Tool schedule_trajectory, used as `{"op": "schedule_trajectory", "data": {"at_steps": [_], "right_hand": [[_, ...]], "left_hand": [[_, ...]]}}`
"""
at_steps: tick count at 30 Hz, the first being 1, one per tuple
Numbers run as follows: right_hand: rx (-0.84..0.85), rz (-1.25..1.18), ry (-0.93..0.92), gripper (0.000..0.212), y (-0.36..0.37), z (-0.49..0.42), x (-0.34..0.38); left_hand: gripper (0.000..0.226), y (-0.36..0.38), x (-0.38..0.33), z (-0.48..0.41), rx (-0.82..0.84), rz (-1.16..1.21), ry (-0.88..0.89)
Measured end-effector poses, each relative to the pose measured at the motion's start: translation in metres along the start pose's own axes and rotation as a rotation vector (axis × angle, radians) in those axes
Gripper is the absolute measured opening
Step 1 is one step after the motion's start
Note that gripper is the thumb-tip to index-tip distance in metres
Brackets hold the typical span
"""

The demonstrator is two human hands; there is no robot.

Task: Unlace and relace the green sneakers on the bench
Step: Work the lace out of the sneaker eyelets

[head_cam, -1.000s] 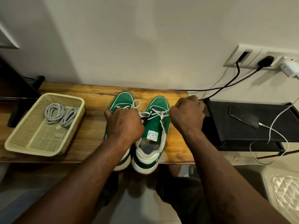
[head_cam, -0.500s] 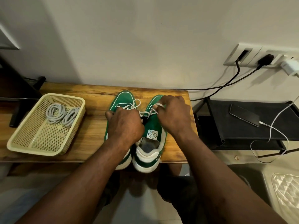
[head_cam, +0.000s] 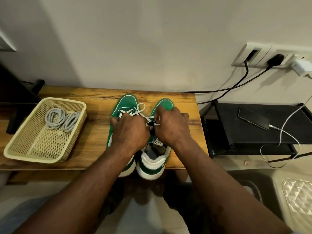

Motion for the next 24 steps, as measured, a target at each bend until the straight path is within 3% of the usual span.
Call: {"op": "schedule_trajectory", "data": {"at_steps": [4, 8, 13, 19, 22, 24], "right_hand": [[-0.068, 0.006, -0.017, 0.031, 0.001, 0.001, 0.003], [-0.224, -0.158, 0.031, 0.009, -0.026, -0.008, -0.003], [0.062, -0.041, 0.043, 0.017, -0.012, -0.002, -0.011], [-0.003, 0.107, 0.004, 0.018, 0.002, -0.004, -0.003], [-0.030, -0.021, 0.011, 0.006, -0.003, -0.003, 0.000], [-0.078, -0.166, 0.062, 0.016, -0.012, -0.005, -0.002]], "left_hand": [[0.022, -0.001, -0.001, 0.001, -0.025, -0.004, 0.000], [0.022, -0.001, 0.002, 0.001, -0.015, 0.006, -0.026], [0.024, 0.002, 0.002, -0.004, 0.023, 0.038, -0.024], [0.029, 0.003, 0.001, -0.002, 0.022, 0.032, -0.014], [0.030, -0.001, -0.001, 0.002, -0.021, 0.009, -0.017], [0.027, -0.004, -0.002, 0.003, -0.041, -0.012, -0.023]]}}
Point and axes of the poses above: each hand's wrist, its own z-axis away from the middle knuckle, its own y-axis out of the palm, x = y × z, the point moved 2 cm from there along -z, towards the middle knuckle, and after that the axes turned 10 degrees about -z, right-handed, at the moved point
